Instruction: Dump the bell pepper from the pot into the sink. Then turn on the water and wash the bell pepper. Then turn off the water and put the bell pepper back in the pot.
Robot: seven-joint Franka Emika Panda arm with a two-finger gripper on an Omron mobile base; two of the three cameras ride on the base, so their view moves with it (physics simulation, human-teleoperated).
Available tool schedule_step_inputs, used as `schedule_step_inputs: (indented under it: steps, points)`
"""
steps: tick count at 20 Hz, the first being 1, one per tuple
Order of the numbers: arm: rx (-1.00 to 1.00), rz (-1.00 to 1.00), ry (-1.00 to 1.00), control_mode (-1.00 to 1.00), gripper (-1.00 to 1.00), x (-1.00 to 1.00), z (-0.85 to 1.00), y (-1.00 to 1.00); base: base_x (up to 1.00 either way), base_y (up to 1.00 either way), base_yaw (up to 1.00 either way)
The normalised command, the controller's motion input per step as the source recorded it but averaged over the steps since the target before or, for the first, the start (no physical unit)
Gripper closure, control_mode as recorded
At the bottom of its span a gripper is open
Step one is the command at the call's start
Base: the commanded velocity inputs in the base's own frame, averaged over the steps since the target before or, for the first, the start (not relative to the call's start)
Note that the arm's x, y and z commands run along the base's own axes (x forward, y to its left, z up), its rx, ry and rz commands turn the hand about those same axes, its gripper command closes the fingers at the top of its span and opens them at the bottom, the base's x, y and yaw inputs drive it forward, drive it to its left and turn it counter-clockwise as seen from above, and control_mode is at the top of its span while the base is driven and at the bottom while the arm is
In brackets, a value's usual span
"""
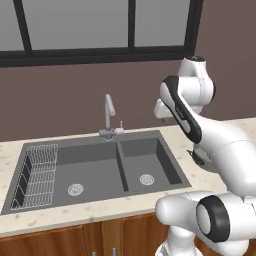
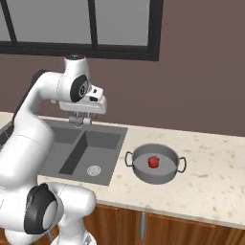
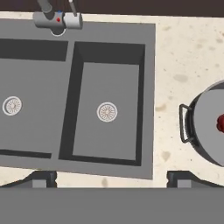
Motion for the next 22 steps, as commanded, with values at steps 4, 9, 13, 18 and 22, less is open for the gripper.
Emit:
schedule_step_inputs:
  steps: [4, 9, 13, 18, 22]
  points:
    - [0.0, 0.02, 0.1, -1.0, -1.0, 0.59, 0.0, 0.1, 0.0, 0.0, 0.0]
    - [0.0, 0.01, 0.11, -1.0, -1.0, 0.61, 0.0, 0.01, 0.0, 0.0, 0.0]
    - [0.0, 0.0, 0.05, -1.0, -1.0, 0.35, 0.0, 0.0, 0.0, 0.0, 0.0]
    - [0.0, -0.01, 0.03, -1.0, -1.0, 0.06, 0.0, -0.2, 0.0, 0.0, 0.0]
    - [0.0, -0.02, 0.02, -1.0, -1.0, 0.0, -0.04, -0.45, 0.0, 0.0, 0.0]
